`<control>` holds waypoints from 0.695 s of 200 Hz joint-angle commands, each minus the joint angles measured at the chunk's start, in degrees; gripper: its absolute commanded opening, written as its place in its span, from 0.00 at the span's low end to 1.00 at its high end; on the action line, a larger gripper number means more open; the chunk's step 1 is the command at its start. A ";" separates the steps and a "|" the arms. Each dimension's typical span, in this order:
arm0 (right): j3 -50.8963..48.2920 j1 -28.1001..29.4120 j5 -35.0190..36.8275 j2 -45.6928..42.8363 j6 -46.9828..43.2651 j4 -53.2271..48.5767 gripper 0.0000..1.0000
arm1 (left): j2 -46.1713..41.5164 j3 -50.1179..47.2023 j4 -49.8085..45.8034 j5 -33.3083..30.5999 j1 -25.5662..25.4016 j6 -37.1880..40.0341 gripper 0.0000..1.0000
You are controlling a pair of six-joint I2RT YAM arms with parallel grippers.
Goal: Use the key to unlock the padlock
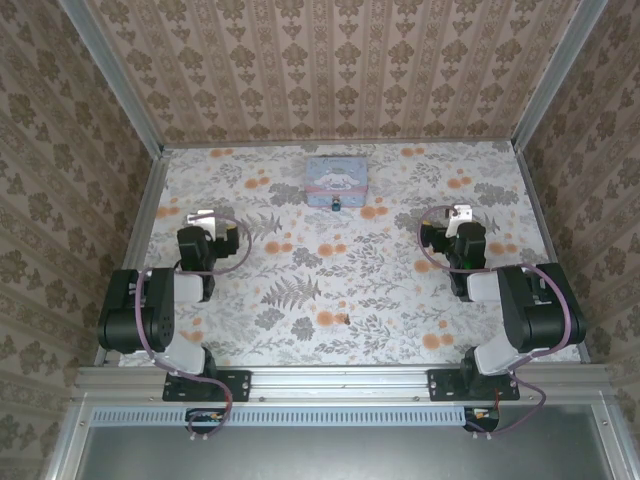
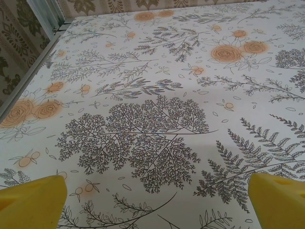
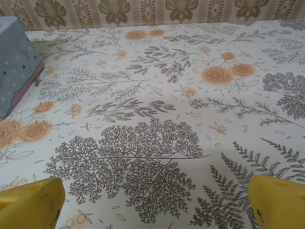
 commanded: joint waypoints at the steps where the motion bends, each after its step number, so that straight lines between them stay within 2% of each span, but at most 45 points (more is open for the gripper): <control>1: 0.42 -0.21 -0.86 -0.55 -0.75 0.80 1.00 | -0.39 0.36 2.08 -0.36 0.07 1.11 1.00; 139: 0.44 -0.29 -0.21 -0.58 -0.36 0.62 1.00 | -0.28 0.44 2.11 -0.27 0.13 1.09 1.00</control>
